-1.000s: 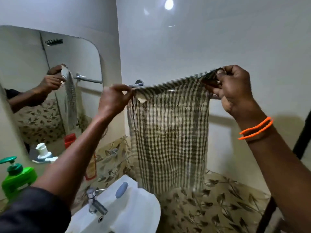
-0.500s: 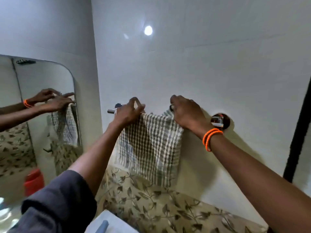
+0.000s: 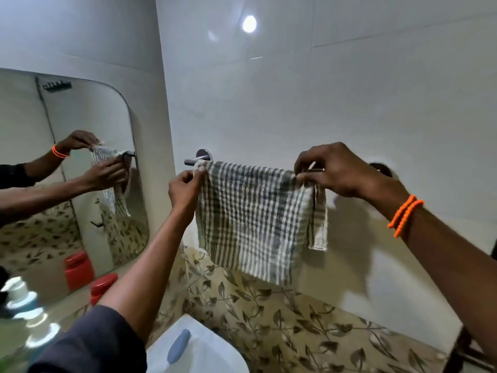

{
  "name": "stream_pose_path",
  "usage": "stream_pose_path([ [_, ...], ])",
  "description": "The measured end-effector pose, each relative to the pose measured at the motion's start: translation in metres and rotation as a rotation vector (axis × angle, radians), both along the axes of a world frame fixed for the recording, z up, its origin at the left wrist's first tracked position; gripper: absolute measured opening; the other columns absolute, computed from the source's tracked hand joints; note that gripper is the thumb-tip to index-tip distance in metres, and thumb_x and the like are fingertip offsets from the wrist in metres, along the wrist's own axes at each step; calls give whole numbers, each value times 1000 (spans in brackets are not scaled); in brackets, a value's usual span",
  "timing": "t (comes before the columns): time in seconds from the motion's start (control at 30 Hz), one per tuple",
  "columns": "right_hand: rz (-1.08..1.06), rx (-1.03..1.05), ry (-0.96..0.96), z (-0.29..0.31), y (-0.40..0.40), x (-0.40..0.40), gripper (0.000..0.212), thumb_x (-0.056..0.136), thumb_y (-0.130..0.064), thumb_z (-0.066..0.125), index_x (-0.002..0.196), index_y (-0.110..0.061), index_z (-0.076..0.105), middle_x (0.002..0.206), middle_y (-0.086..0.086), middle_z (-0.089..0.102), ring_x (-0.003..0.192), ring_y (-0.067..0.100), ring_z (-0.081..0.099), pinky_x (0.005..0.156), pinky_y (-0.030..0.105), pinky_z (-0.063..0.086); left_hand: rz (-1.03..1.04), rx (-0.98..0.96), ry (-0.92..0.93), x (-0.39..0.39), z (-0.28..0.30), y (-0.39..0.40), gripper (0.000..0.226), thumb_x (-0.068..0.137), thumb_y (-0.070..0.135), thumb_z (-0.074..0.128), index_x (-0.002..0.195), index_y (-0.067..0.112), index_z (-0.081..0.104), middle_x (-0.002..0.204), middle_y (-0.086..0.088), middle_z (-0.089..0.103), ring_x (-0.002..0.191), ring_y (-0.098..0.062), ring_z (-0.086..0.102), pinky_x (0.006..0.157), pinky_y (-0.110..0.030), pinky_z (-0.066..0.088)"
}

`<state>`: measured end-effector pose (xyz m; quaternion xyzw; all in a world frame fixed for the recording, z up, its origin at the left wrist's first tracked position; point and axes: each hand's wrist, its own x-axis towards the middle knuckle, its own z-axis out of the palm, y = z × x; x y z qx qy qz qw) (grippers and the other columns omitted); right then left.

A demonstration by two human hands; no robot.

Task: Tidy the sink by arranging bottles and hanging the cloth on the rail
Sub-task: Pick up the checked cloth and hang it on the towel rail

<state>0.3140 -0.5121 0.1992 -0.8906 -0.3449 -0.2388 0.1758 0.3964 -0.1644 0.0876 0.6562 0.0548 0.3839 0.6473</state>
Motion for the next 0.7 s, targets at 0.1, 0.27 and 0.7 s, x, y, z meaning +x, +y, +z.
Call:
stream_pose_path([
  [0.1, -121, -37, -92, 9, -7, 14, 7, 87, -16, 76, 87, -20, 71, 85, 5, 73, 85, 28, 70, 76, 38, 56, -31, -20, -19, 1, 25, 0, 31, 75, 49, 85, 70, 20, 75, 76, 0, 73, 75, -18, 64, 75, -34, 54],
  [0.27, -383, -81, -377, 8, -6, 12, 17, 92, -22, 66, 109, -23, 70, 116, 8, 68, 106, 36, 63, 85, 43, 53, 126, 102, 153, 5, 56, -19, 33, 70, 49, 85, 74, 22, 67, 86, -2, 74, 87, -25, 70, 83, -35, 57],
  [0.7, -446, -148, -133, -3, 11, 9, 26, 104, -27, 52, 99, -5, 65, 103, 27, 66, 94, 45, 65, 69, 37, 41, 413, 517, 174, -14, 49, -33, 30, 96, 44, 53, 113, 29, 72, 123, -10, 55, 127, -28, 50, 97, -41, 49],
])
